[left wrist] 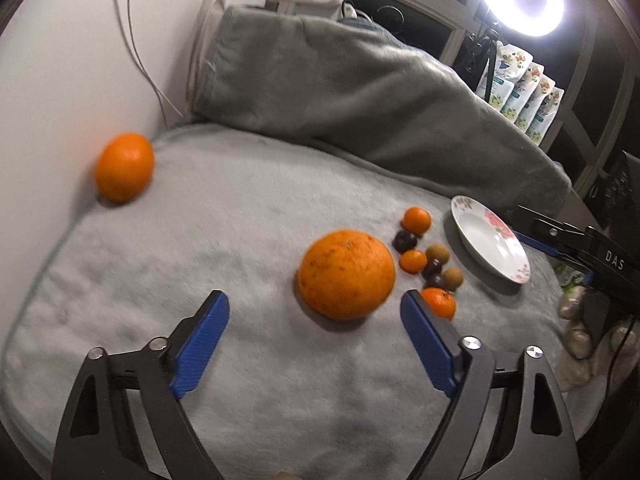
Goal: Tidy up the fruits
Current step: 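Move the left tool to the large orange and close around it, then lift the large orange with the left tool and release it onto the plate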
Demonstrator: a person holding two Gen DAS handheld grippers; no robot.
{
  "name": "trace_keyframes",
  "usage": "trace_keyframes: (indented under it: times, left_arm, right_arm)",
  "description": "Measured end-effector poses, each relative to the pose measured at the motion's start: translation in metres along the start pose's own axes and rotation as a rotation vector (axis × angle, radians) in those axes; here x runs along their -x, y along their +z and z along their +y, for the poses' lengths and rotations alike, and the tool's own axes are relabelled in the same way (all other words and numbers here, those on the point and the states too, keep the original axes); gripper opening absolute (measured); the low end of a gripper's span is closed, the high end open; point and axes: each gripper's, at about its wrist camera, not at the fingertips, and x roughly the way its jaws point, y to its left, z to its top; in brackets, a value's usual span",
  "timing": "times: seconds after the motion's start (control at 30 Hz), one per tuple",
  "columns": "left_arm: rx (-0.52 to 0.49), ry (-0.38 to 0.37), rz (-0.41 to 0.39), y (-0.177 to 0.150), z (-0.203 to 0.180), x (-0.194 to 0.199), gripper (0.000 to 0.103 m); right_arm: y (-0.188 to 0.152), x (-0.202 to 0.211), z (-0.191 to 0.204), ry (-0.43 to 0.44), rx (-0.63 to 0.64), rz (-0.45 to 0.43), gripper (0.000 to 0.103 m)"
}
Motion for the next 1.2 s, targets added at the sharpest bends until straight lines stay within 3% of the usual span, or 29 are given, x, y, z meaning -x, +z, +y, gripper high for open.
trace_keyframes:
  times: [0.1,0.17,0.3,0.4,0.47,0.57,1.2]
  left_arm:
    - [0.013,-0.040,0.030,-0.003,-0.001,-0.009,0.077]
    - [0.024,-0.067,0.048,-0.005,-0.001,-0.013,0.074]
    - [0.057,-0.120,0.079,-0.005,0.002,-0.019,0.070]
    - [0.069,-0.140,0.087,-0.004,0.002,-0.019,0.068]
    - [0.071,-0.148,0.088,-0.003,0.002,-0.020,0.067]
    - [0.071,-0.153,0.089,-0.003,0.003,-0.022,0.062]
    - [0.084,-0.177,0.114,-0.003,0.011,-0.042,0.051]
  right_arm:
    - [0.004,-0.019,0.010,0.075,-0.007,0.059,0.090]
    - [0.006,-0.030,0.014,0.112,-0.010,0.094,0.081]
    - [0.005,-0.053,0.027,0.184,0.004,0.165,0.078]
    - [0.004,-0.069,0.036,0.208,0.018,0.211,0.078]
    - [0.004,-0.079,0.039,0.237,0.013,0.239,0.070]
    - [0.005,-0.088,0.044,0.275,0.007,0.266,0.068]
    - [-0.004,-0.116,0.048,0.297,-0.019,0.371,0.067]
